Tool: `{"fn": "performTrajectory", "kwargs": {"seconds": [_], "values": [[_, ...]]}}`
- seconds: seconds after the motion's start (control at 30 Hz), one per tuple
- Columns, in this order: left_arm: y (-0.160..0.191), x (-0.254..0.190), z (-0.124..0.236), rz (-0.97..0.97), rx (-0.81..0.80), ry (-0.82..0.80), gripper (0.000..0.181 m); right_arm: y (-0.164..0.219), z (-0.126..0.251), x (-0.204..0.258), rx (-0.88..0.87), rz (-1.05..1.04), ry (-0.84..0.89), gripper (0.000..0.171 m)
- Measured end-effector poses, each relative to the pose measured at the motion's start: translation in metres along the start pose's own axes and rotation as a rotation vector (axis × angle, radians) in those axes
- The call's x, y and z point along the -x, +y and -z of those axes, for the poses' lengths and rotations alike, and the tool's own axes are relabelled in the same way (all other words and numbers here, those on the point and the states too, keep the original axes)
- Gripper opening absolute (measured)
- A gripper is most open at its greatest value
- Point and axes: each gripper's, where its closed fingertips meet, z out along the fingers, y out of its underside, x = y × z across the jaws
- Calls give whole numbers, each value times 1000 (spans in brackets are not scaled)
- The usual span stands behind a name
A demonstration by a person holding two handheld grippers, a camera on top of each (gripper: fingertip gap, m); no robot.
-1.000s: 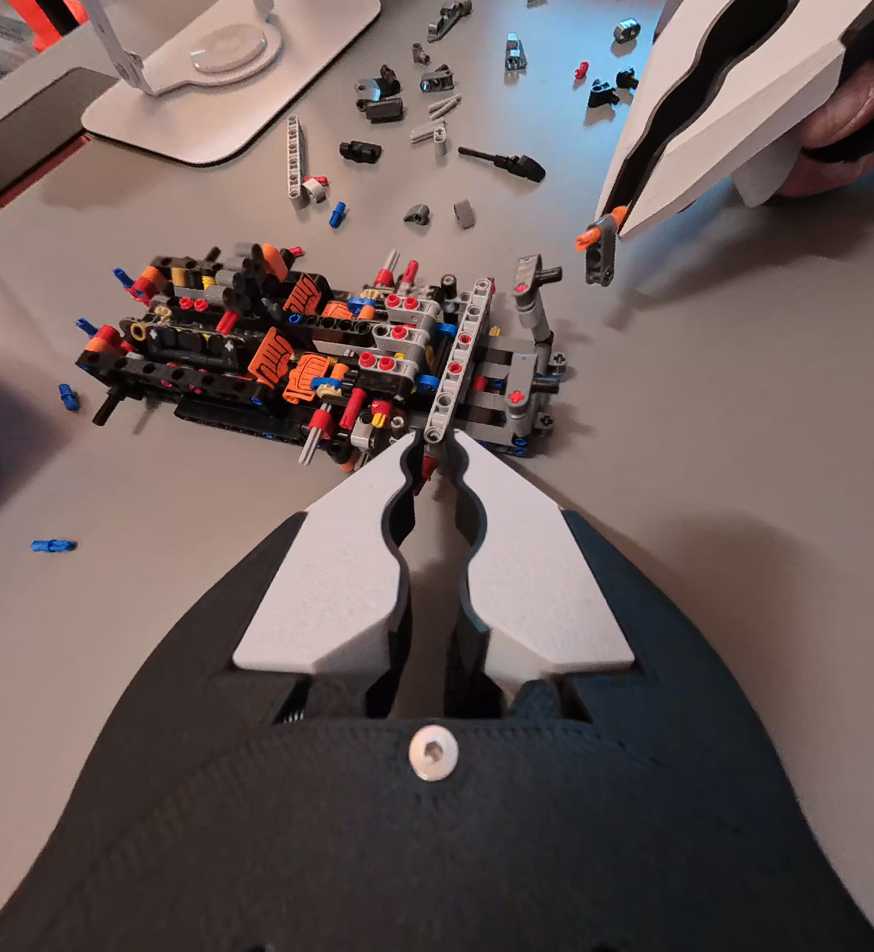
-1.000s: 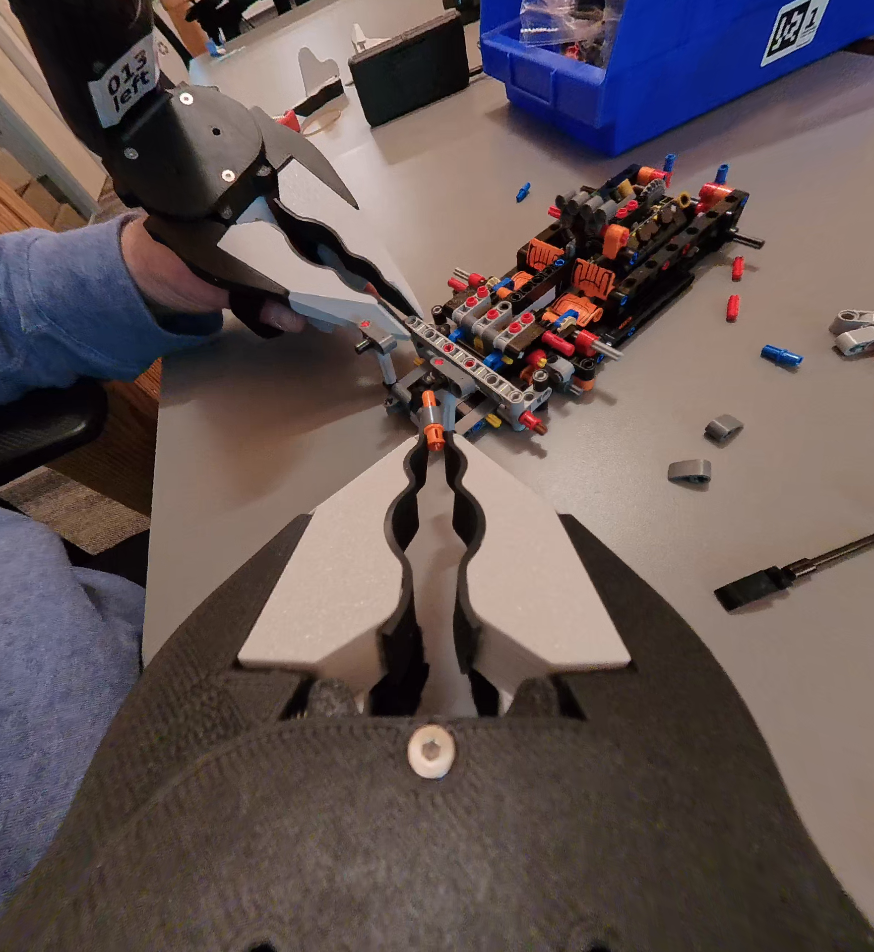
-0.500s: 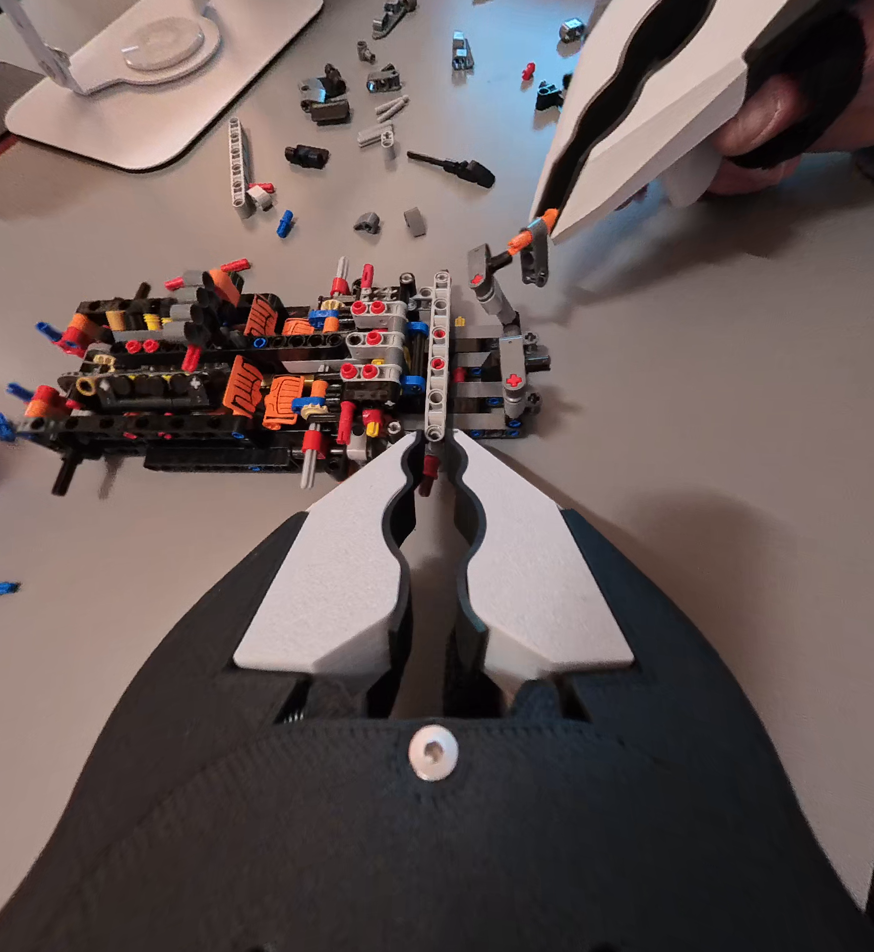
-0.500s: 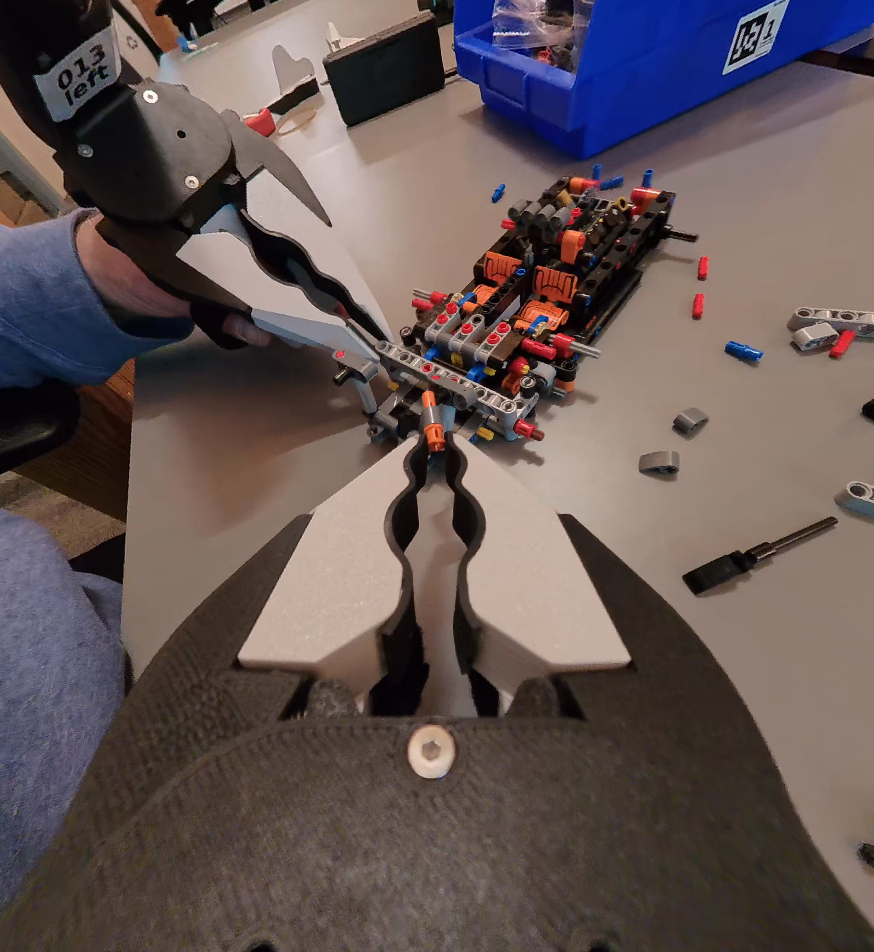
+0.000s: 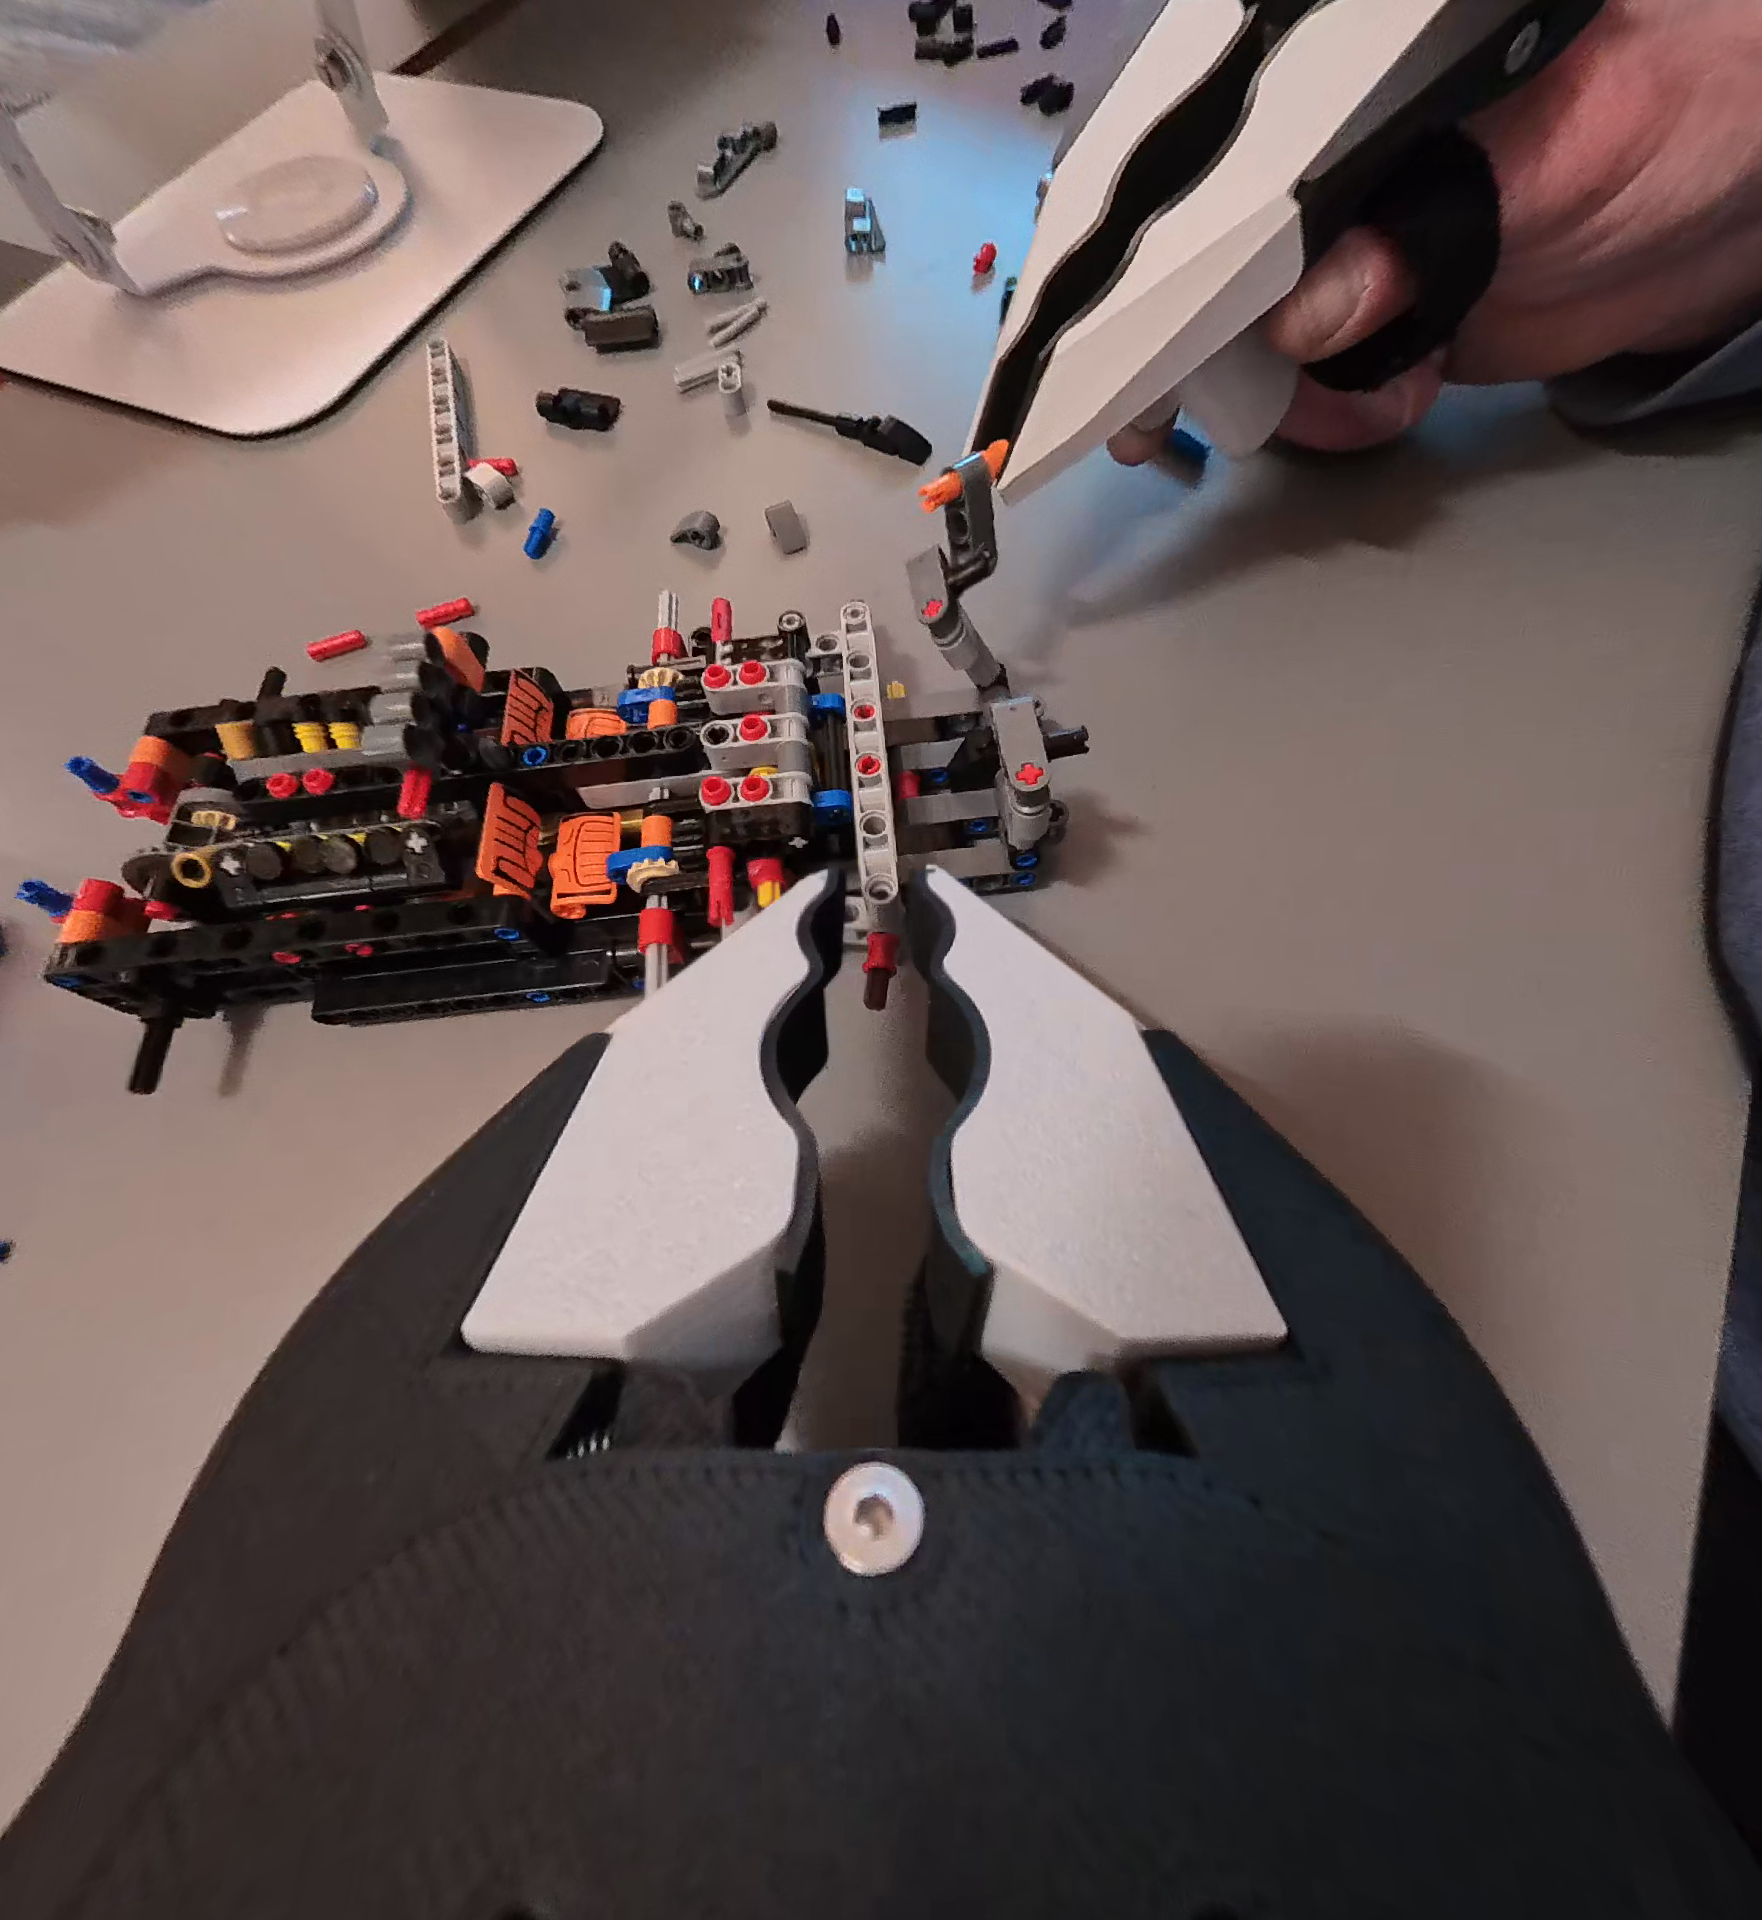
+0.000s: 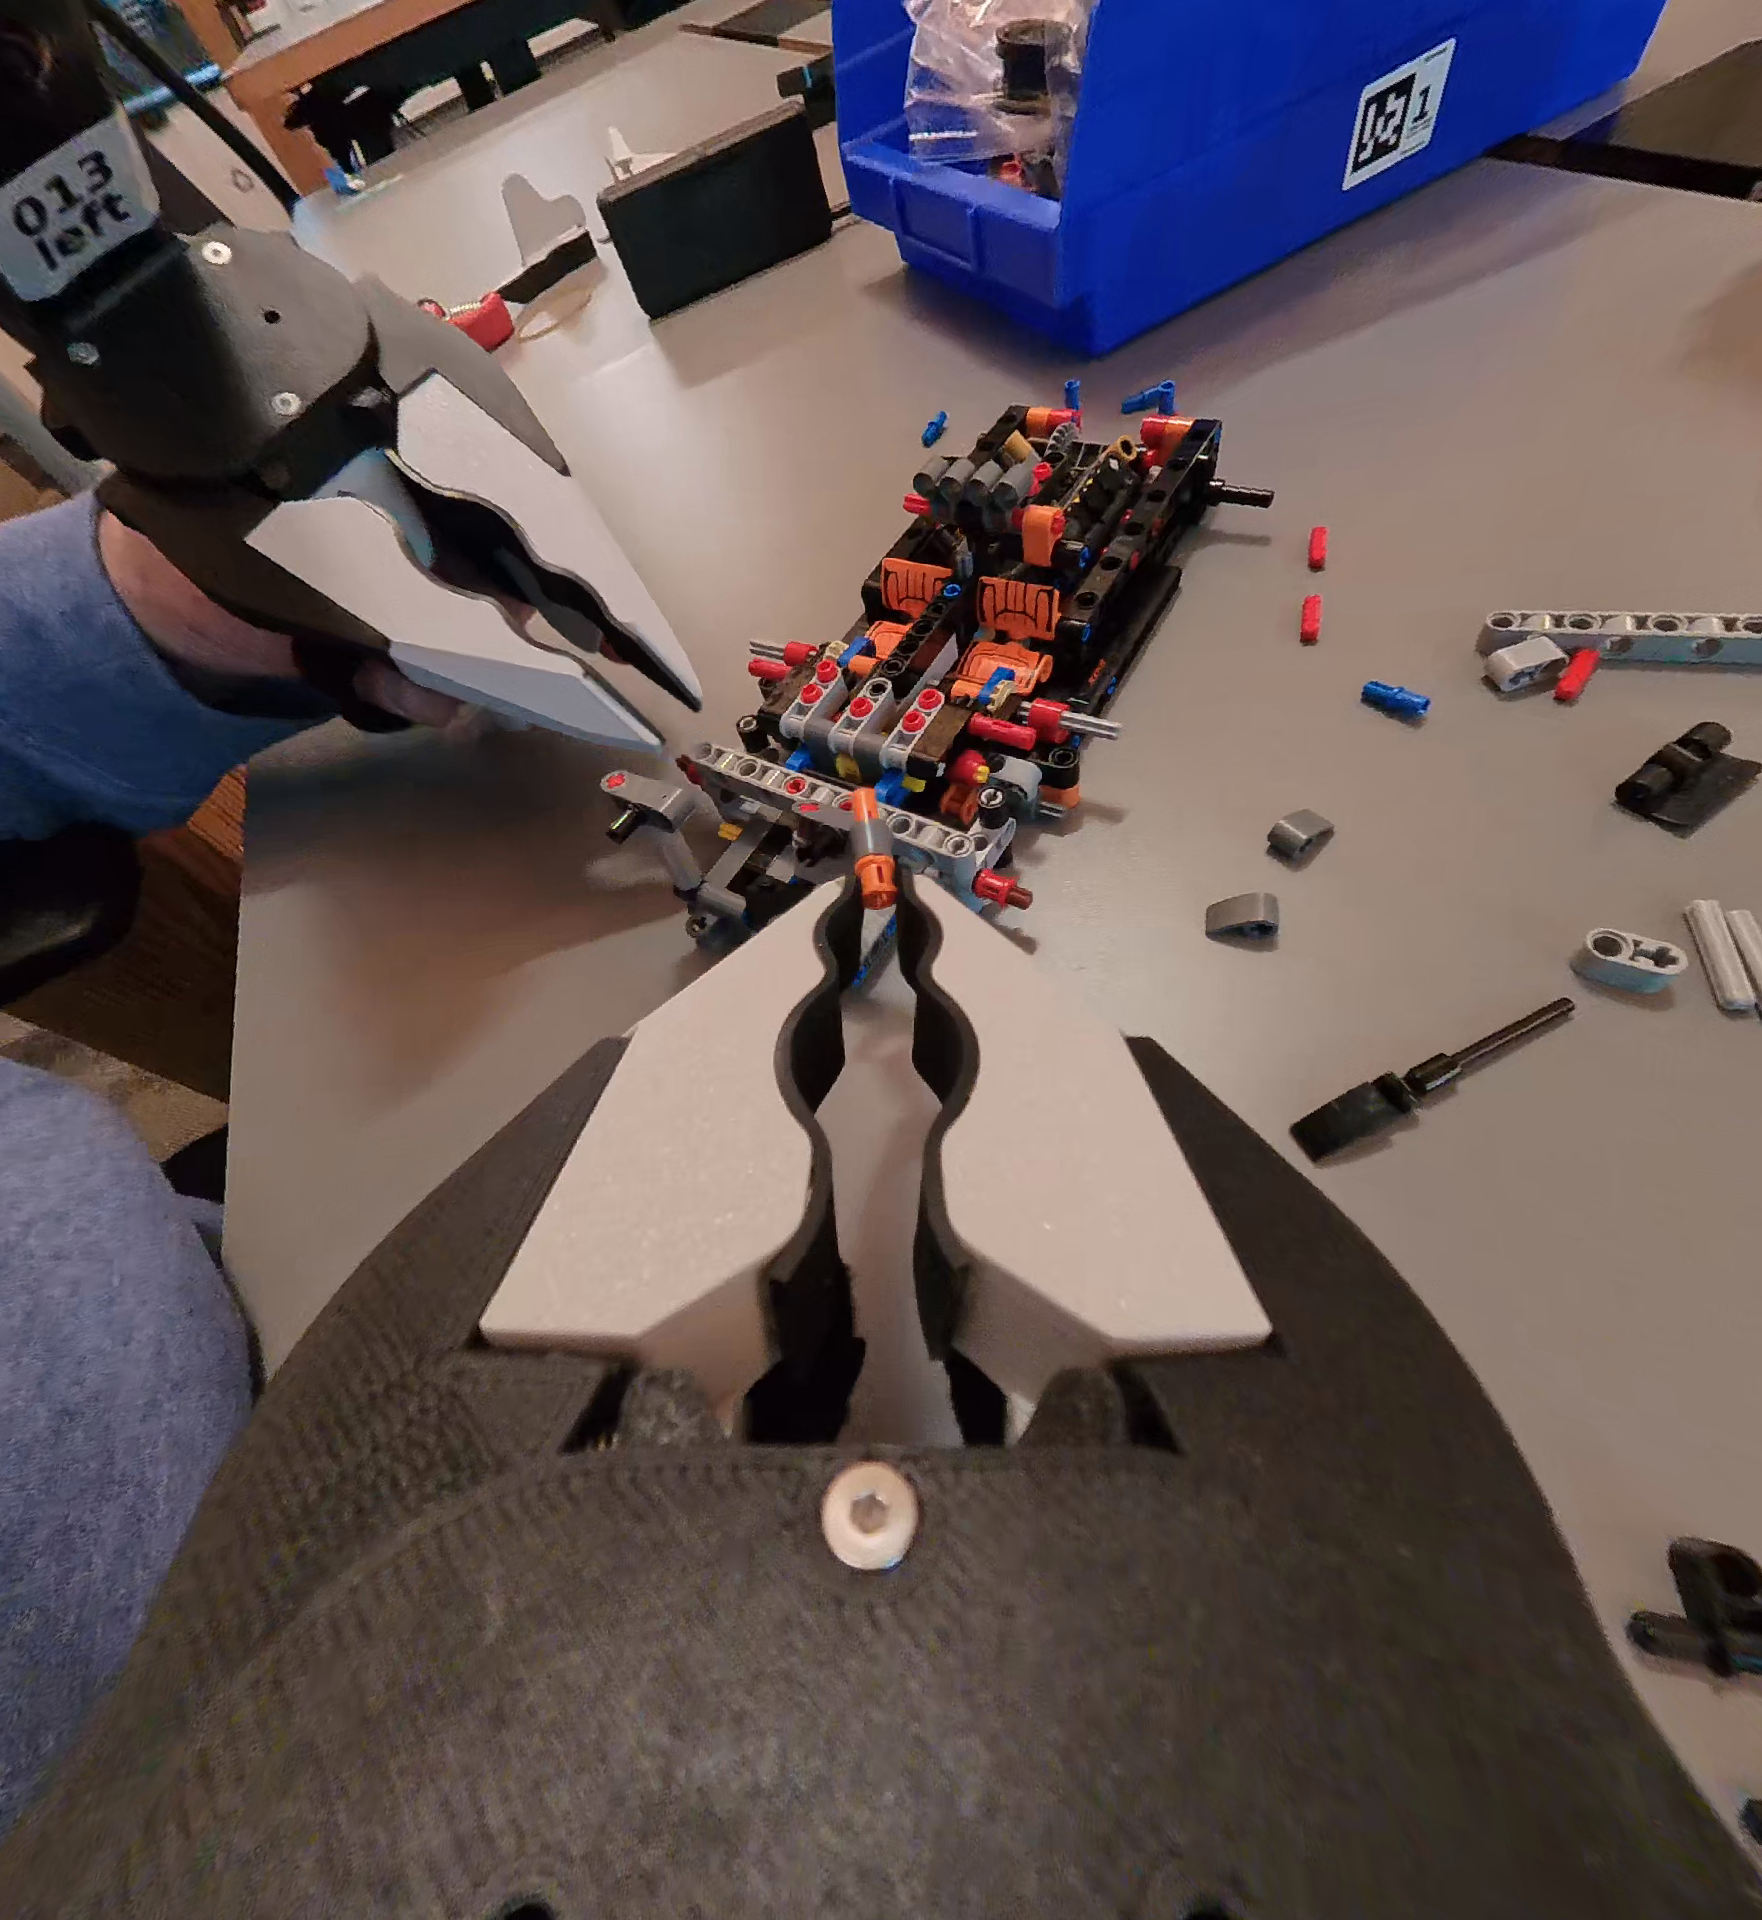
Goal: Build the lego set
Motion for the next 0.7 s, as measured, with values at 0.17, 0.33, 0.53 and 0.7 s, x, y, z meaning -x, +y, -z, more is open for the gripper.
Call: {"fn": "performTrajectory", "kwargs": {"seconds": [0.17,0.33,0.53,0.7], "values": [[-6,6,9,-21,-14,-3,13,0,-1,-4,7,4,20,4],[-13,17,14,-54,-16,8,16,4,-5,-6,38,45,61,4],[-13,16,7,-109,27,74,17,13,-15,-6,116,169,142,4],[-8,15,-1,-115,90,110,19,19,-16,-6,148,215,181,4]]}}
